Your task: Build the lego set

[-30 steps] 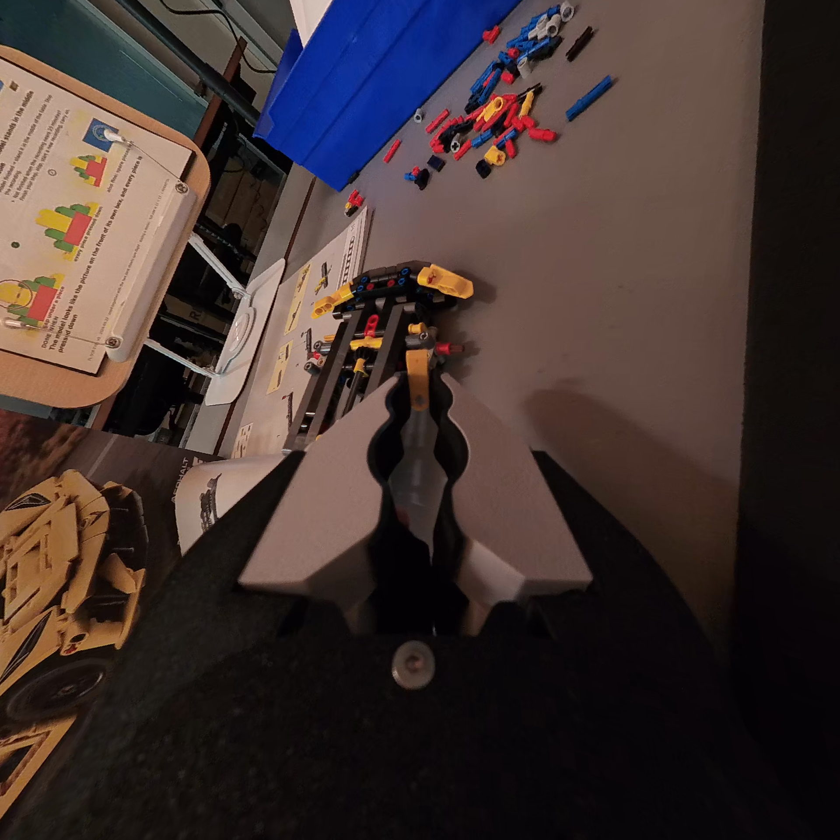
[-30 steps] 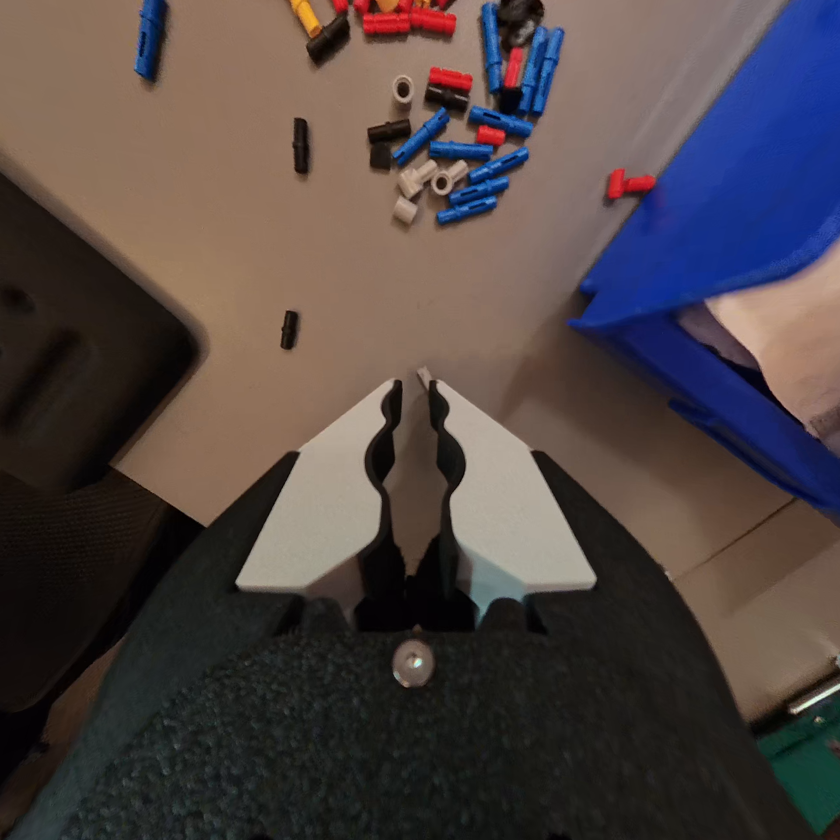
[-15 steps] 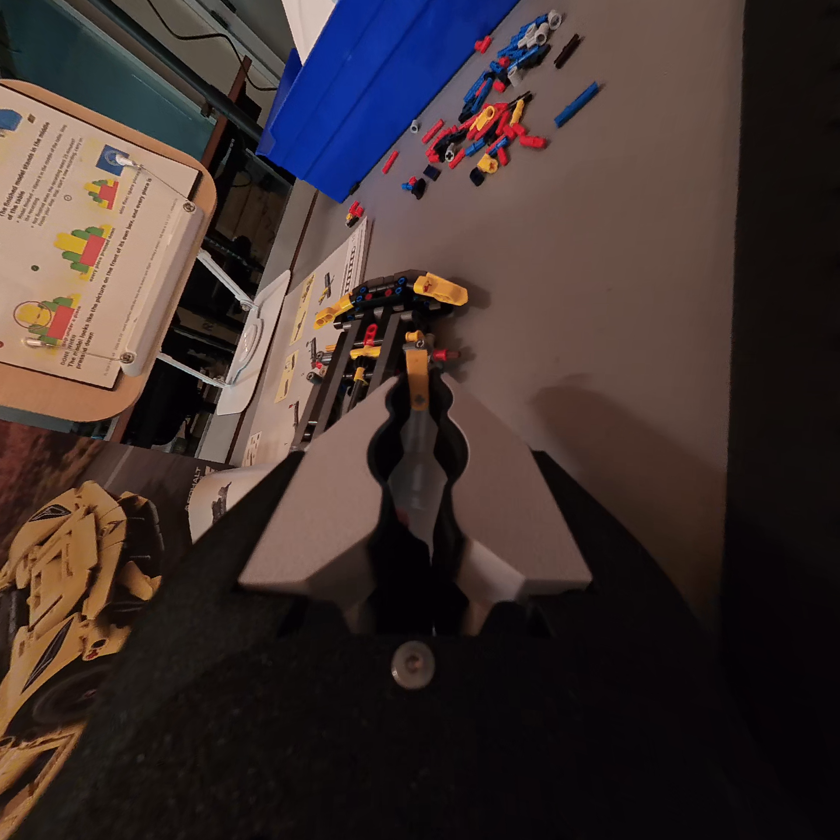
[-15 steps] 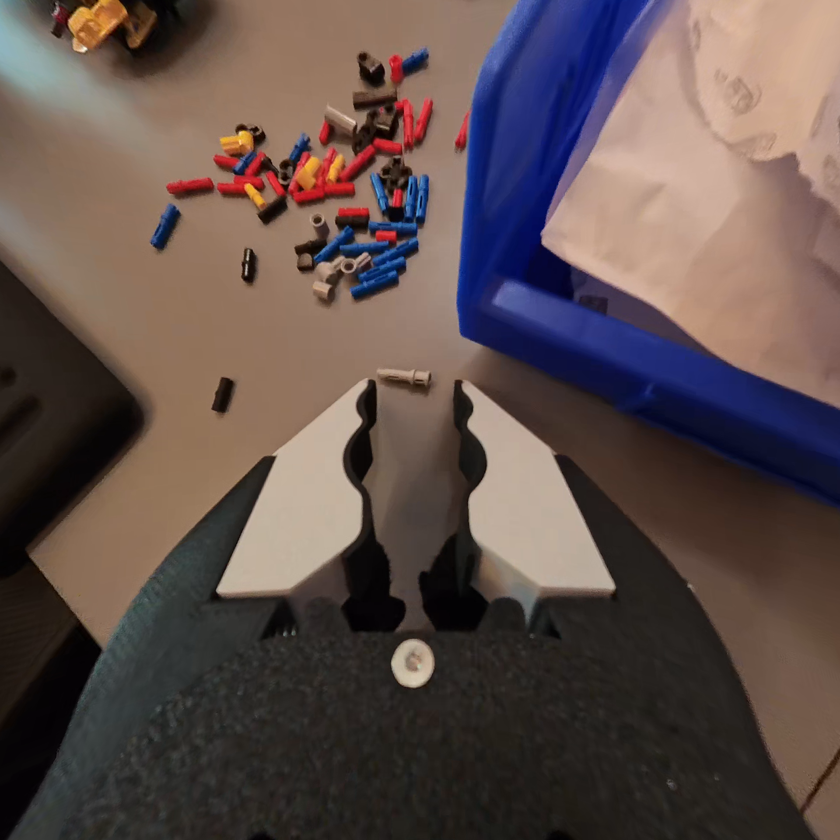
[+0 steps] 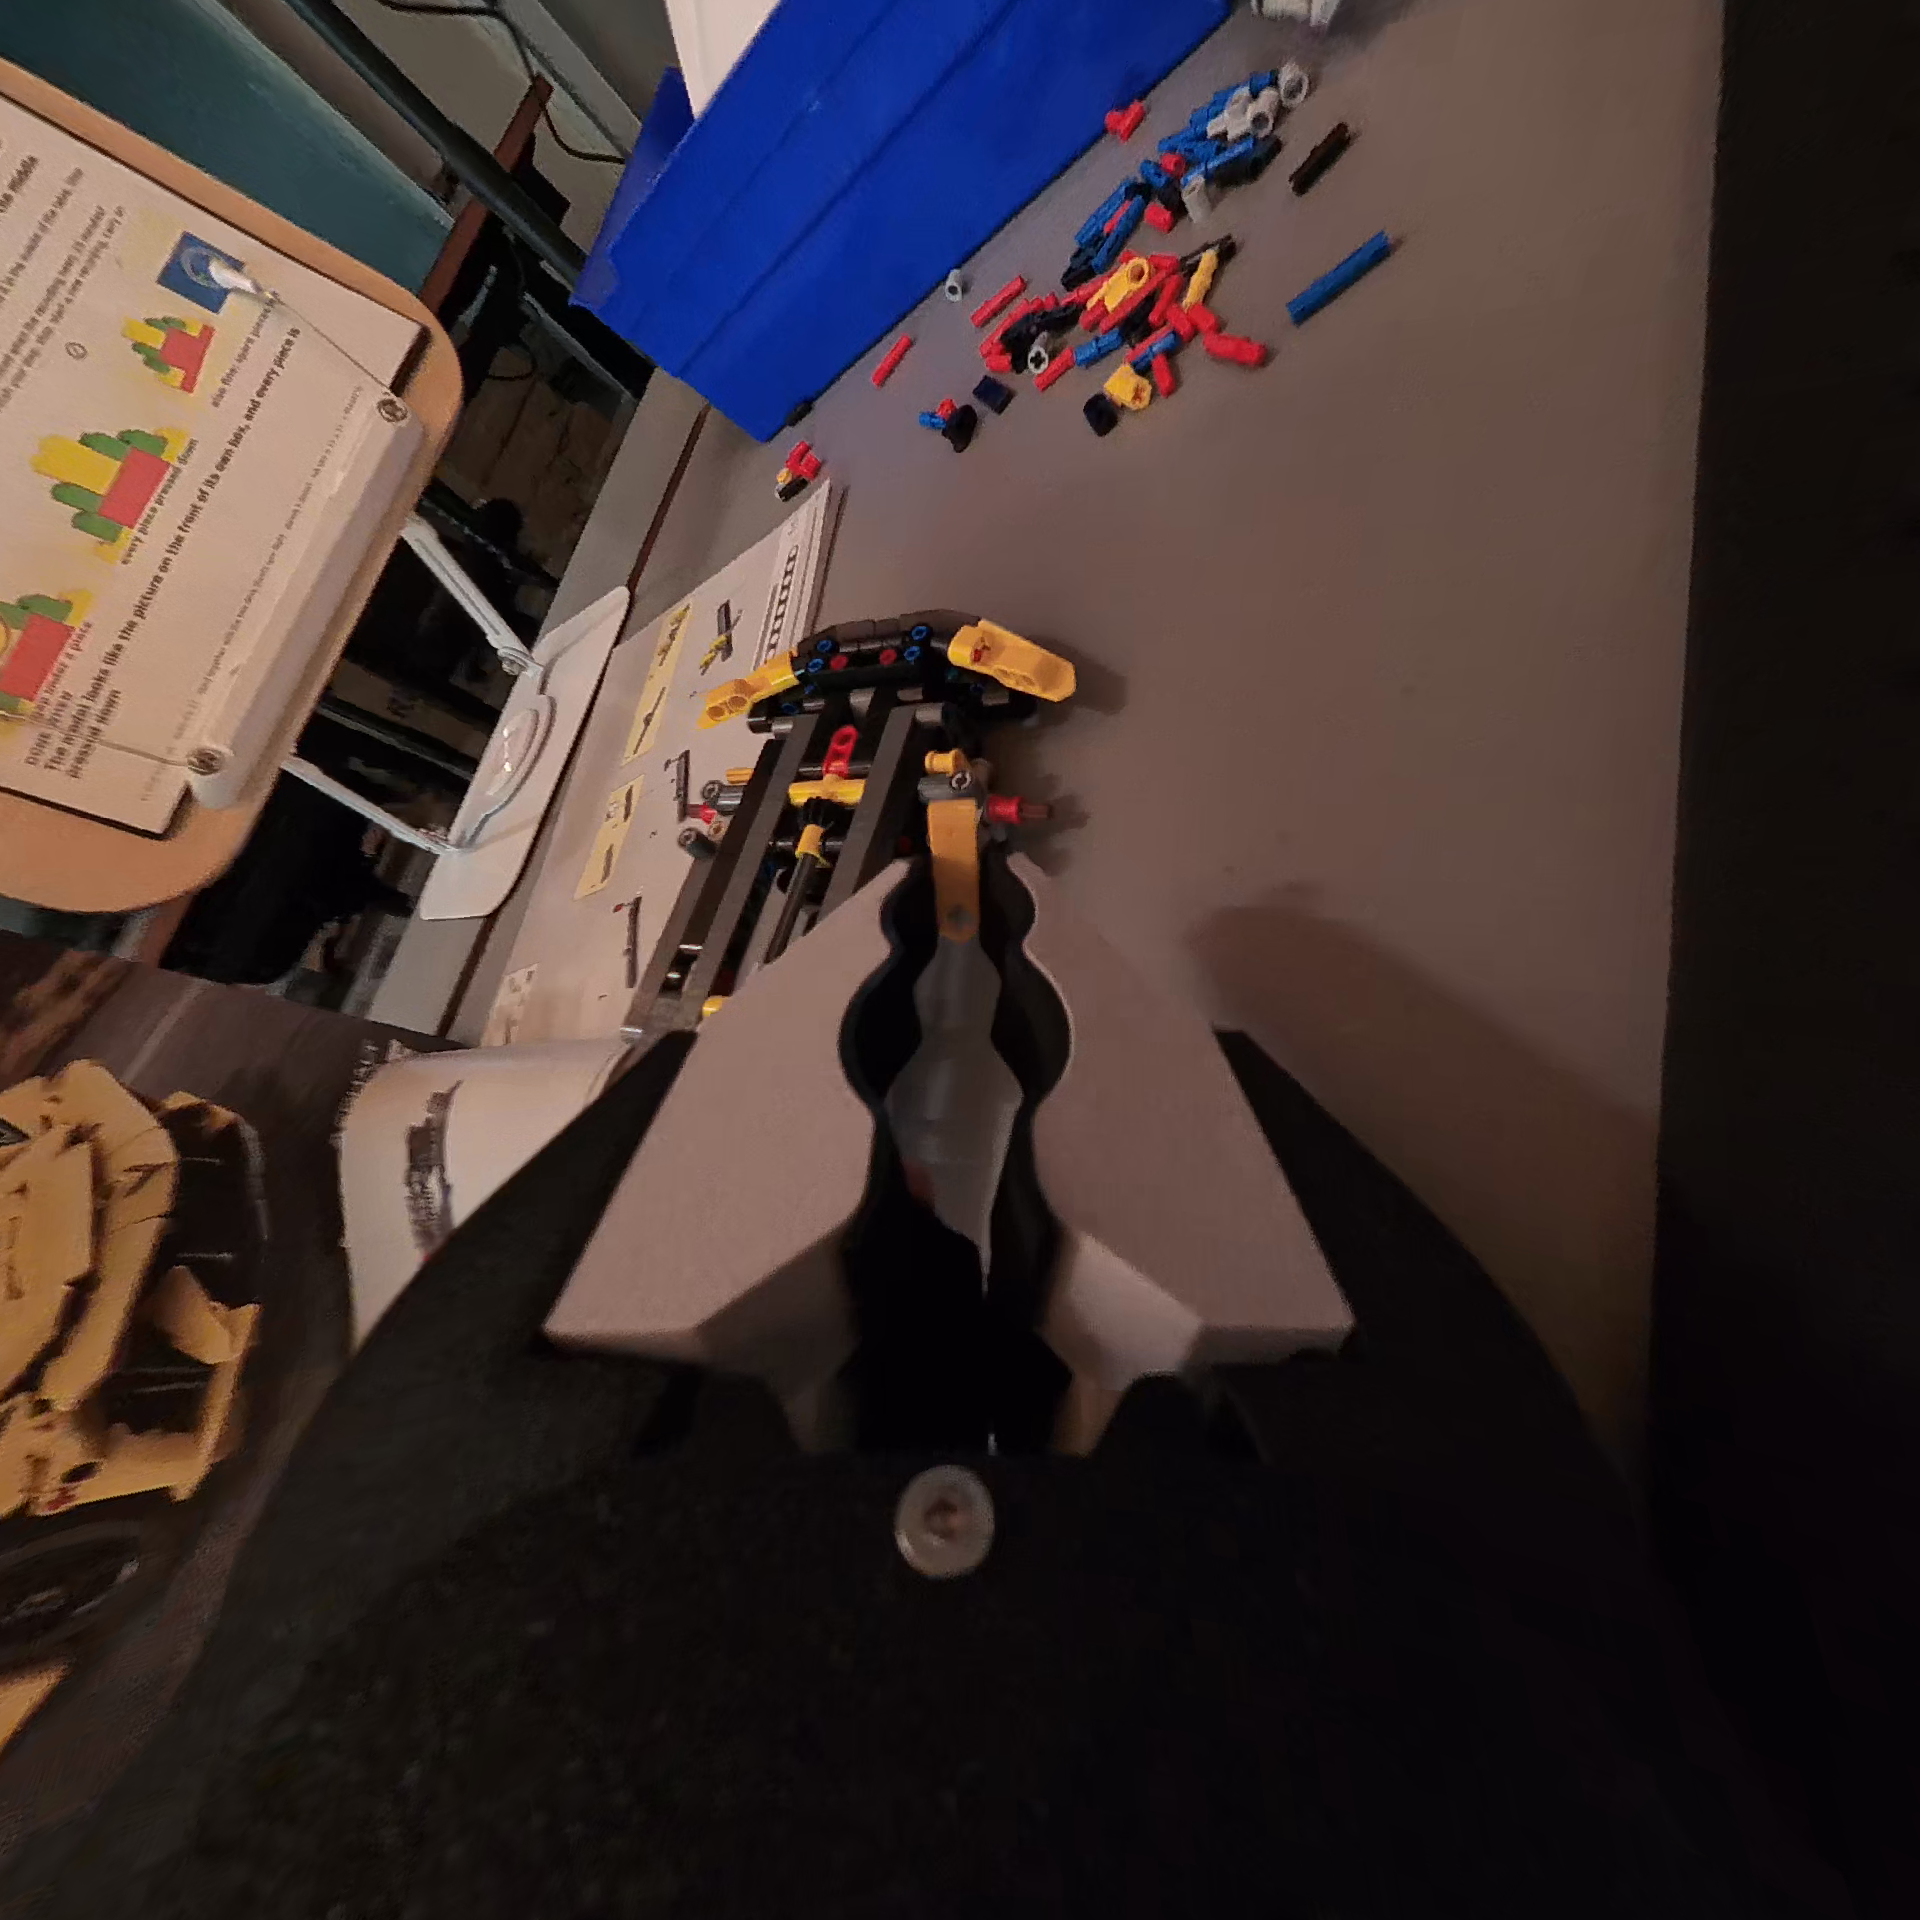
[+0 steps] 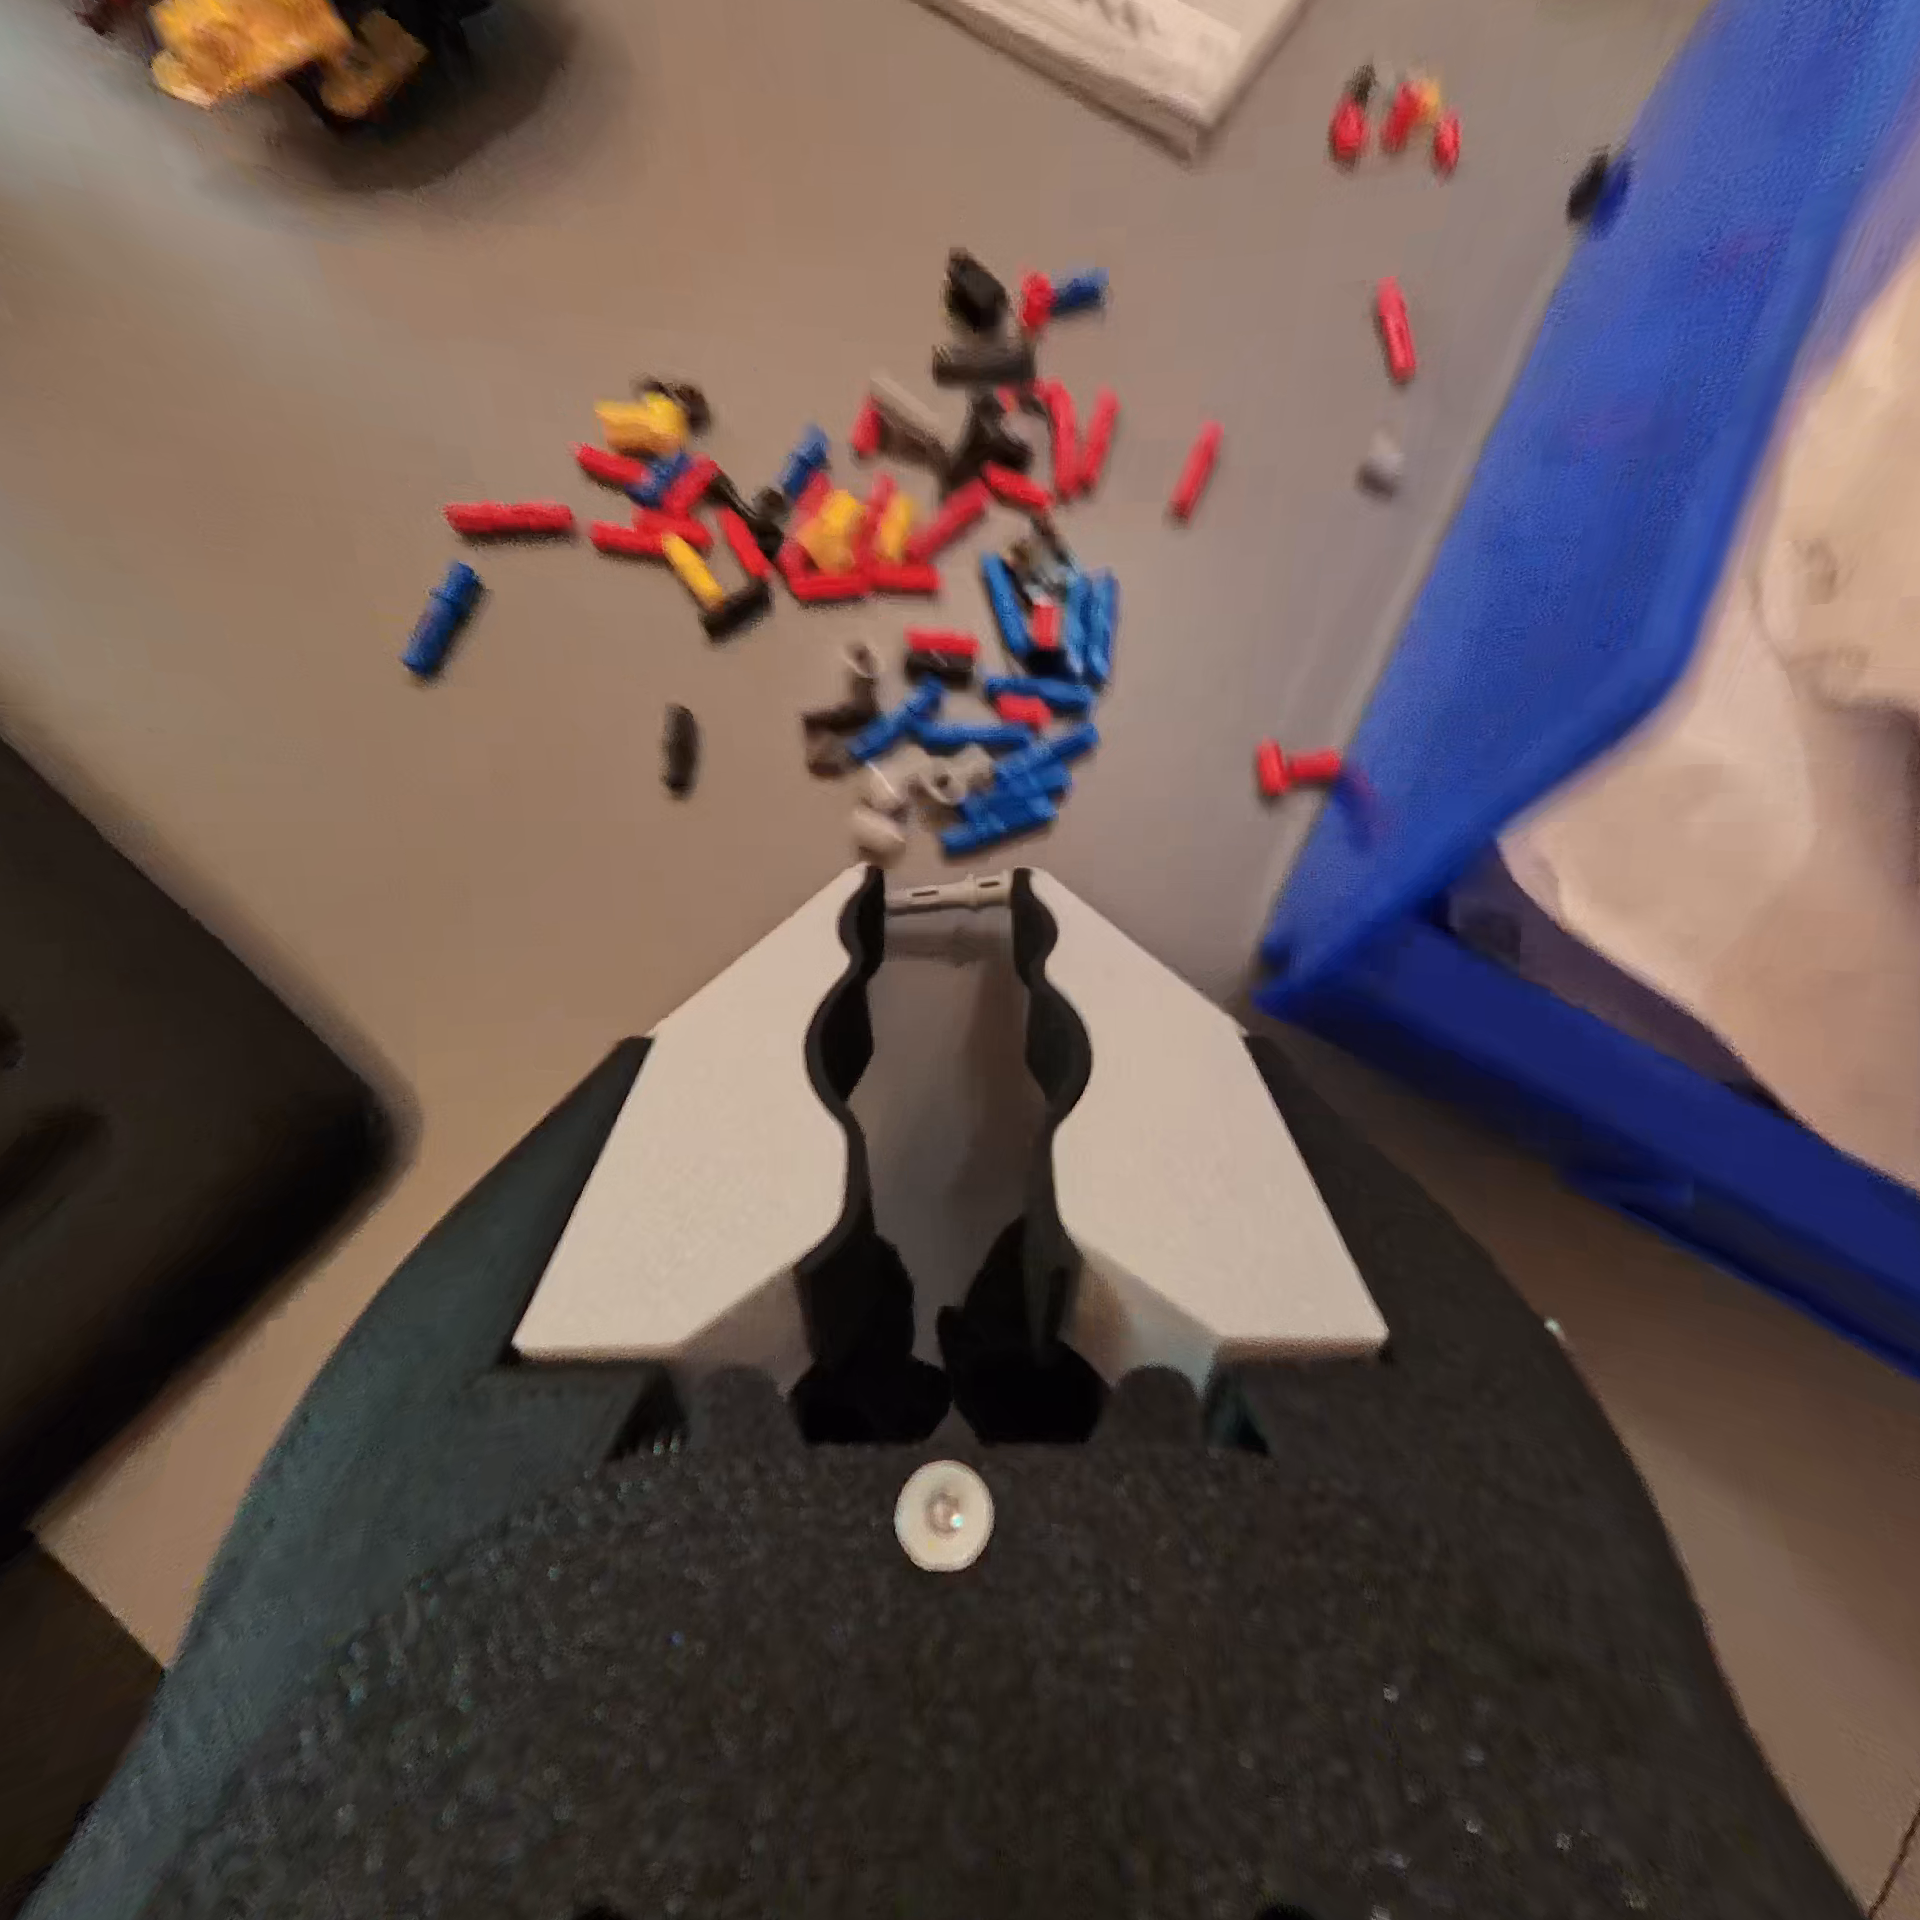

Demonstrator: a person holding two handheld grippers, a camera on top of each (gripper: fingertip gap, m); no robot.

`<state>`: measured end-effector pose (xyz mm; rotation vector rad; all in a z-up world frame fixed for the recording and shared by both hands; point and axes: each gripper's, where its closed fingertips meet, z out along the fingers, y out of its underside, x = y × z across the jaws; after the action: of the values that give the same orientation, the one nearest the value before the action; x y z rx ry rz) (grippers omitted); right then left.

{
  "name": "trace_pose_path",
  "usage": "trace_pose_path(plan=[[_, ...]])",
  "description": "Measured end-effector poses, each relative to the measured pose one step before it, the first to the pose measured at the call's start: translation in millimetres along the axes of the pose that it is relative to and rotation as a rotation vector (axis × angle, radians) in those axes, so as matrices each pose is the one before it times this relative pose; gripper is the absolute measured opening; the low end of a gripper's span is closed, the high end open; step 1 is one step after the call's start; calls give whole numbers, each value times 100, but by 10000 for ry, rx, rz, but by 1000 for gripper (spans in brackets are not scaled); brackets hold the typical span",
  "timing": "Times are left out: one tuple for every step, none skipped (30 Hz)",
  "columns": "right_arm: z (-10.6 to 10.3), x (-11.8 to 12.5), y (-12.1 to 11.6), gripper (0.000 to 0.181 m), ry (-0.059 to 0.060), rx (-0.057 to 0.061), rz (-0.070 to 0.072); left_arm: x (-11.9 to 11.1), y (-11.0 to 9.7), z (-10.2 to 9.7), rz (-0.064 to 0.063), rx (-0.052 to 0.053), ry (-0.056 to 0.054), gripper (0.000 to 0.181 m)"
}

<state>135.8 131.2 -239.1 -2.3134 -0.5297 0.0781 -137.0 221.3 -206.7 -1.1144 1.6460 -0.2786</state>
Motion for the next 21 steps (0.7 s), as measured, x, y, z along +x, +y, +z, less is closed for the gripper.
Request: trace_pose_path(plan=[[-39,-1182,-1459,23,224,354,-601,-134,-172,-76,-468,122,141,6],[2,-1334,-1938,23,301,523,-776,-189,-201,-83,-567,140,172,6],[152,-1352,-2053,23,267,494,-781,-224,-219,-100,-614,139,177,6],[299,-1155,-1953,23,247,323,-659,-245,-191,-88,-570,127,158,6],[425,-916,-1904,23,166,290,-396,-146,-164,-70,-482,112,172,6],[595,-1081,-1753,23,-134,267,-148,-55,-138,-69,-419,107,195,6],[726,-1175,-1417,23,-317,147,-84,-13,-168,-78,-374,116,176,6],[779,-984,-1279,23,-287,182,-35,-1,-207,-82,-361,128,159,6],[742,-1021,-1421,23,-334,394,33,-12,-177,-68,-390,99,171,6],[584,-1179,-1817,23,-432,718,85,-75,-112,-64,-404,59,151,6],[553,-1172,-2018,23,-421,943,122,-193,-122,-63,-408,66,105,6],[665,-1163,-1694,23,-402,817,-2,-137,-114,-67,-403,74,149,6],[773,-746,-1084,23,-104,480,-232,11,-117,-57,-406,69,233,6],[809,-493,-518,23,56,156,-405,52,-103,-67,-419,69,246,6],[716,-419,-303,23,117,40,-464,91,-63,-51,-437,47,267,6],[518,-220,-383,23,238,137,-449,175,-21,-50,-454,15,338,6],[437,-110,-327,23,231,174,-378,184,-115,-87,-479,74,348,6],[438,-114,-46,23,158,21,-290,193,-212,-127,-459,114,338,6],[386,22,191,23,210,-138,-168,176,-197,-126,-388,83,289,6],[308,-114,168,23,117,-98,-85,70,-153,-115,-301,65,191,6],[228,-250,166,23,-3,-71,77,-54,-151,-96,-206,71,85,6]])
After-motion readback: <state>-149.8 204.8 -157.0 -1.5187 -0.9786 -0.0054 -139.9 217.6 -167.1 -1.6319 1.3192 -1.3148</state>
